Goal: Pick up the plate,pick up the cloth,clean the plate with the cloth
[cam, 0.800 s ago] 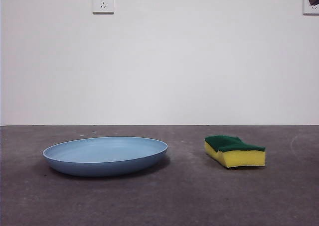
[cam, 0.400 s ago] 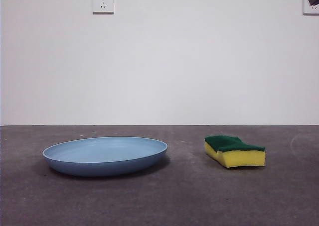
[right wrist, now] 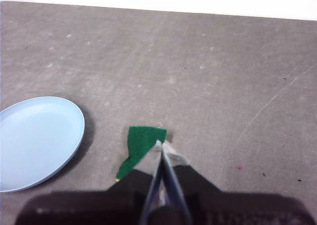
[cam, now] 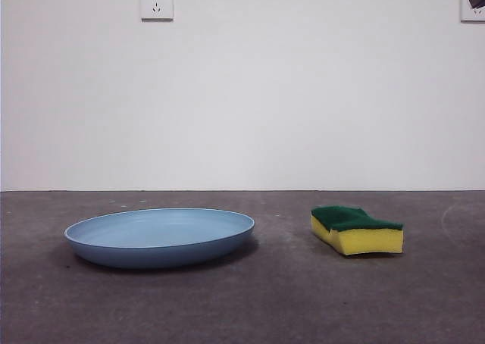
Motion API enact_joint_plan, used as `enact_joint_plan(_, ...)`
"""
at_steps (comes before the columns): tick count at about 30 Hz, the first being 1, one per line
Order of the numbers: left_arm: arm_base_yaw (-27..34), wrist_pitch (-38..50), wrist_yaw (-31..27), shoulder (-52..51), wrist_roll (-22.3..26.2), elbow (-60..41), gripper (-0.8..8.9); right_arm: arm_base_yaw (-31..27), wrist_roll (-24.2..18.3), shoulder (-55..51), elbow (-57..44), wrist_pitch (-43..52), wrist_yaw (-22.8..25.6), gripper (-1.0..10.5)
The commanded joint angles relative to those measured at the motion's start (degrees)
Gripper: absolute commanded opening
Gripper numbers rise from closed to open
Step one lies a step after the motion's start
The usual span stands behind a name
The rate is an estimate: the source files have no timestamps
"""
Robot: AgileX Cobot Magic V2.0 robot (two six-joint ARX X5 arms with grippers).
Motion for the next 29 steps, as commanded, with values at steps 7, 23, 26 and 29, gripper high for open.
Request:
enact_joint_plan(7, 0.17, 0.07, -0.24, -0.15, 0.02, -0.79, -0.03, 0.00, 0.55, -0.13, -0.31, 0.42, 0.17, 0.0)
enact_joint_plan(23, 0.17, 0.07, -0.24, -0.15, 0.02, -0.79, -0.03, 0.00, -3.85, -0.52, -0.31, 0.15, 0.17, 0.0)
enact_joint_plan(26, 0.17, 0.07, -0.24, -0.15, 0.02, -0.79, -0.03, -1.29, -7.04, -3.41, -0.31, -0.37, 0.85, 0.0)
enact_joint_plan(29, 0.17, 0.07, -0.26, -0.15, 0.00, -0.79, -0.03, -5.25, -9.62, -5.66, -0.37, 0.09, -1.14, 0.0)
